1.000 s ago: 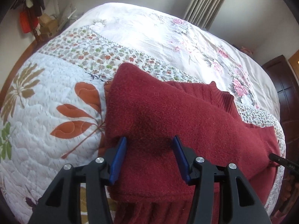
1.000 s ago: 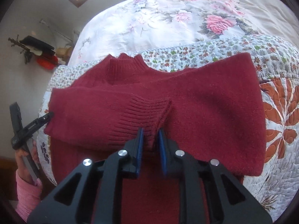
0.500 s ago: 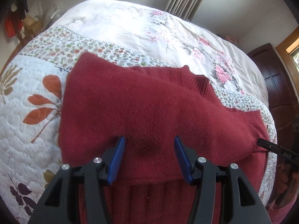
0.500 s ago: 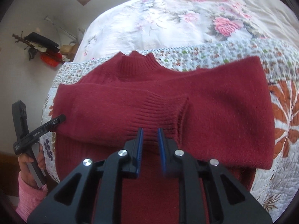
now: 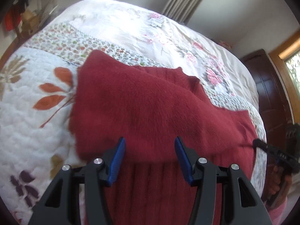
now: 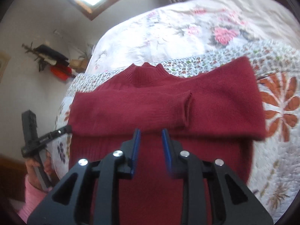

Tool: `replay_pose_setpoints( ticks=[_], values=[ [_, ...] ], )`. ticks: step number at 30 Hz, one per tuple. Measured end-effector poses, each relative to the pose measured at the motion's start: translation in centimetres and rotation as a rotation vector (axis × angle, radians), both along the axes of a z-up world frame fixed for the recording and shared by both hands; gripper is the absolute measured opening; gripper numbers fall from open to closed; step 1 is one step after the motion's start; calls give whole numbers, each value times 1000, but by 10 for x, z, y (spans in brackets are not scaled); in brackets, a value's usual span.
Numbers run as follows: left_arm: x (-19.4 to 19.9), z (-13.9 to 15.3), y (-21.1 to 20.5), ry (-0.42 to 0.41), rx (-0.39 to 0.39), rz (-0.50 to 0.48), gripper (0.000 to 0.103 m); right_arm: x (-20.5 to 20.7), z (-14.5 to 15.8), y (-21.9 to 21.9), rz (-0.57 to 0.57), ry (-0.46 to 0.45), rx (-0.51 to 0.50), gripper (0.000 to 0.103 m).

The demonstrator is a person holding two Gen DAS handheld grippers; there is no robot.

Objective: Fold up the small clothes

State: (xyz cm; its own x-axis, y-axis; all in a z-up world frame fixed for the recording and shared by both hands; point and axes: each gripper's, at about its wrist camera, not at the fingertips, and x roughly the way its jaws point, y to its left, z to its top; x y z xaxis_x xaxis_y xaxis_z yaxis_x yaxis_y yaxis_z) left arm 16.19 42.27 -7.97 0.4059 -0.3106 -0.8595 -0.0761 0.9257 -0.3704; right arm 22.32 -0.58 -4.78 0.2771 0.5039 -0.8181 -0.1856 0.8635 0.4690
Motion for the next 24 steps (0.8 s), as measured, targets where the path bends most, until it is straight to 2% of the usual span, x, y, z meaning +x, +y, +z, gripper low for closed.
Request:
replay_pose_setpoints(
  ticks=[3,6,8,10,13,16,19,24],
  values=[
    [-52,9,9,-6,43,-36,62,-46,10,-13,39,-3,-2,35],
    [-103,3,18,15,95,-36,62,-96,4,-31,40,14,-56,35],
    [-142,-5,23,38,95,-43,62,-124,-2,-43,27,16,-81,36],
    [-176,-15,28,78,74,-42,62,-150,-9,-55,9,34,-92,42],
    [-216,-35,33,131,30,-43,62,-183,-23,-68,9,83,-109,46],
    [-244,-60,38,191,-51,-33,62,-208,-35,-79,17,133,-94,47],
    [-257,-80,33,212,-79,-57,62,-226,-43,-88,22,159,-103,48],
    [-264,-117,33,247,-200,-40,62,-242,-51,-95,23,182,-111,50]
  ],
)
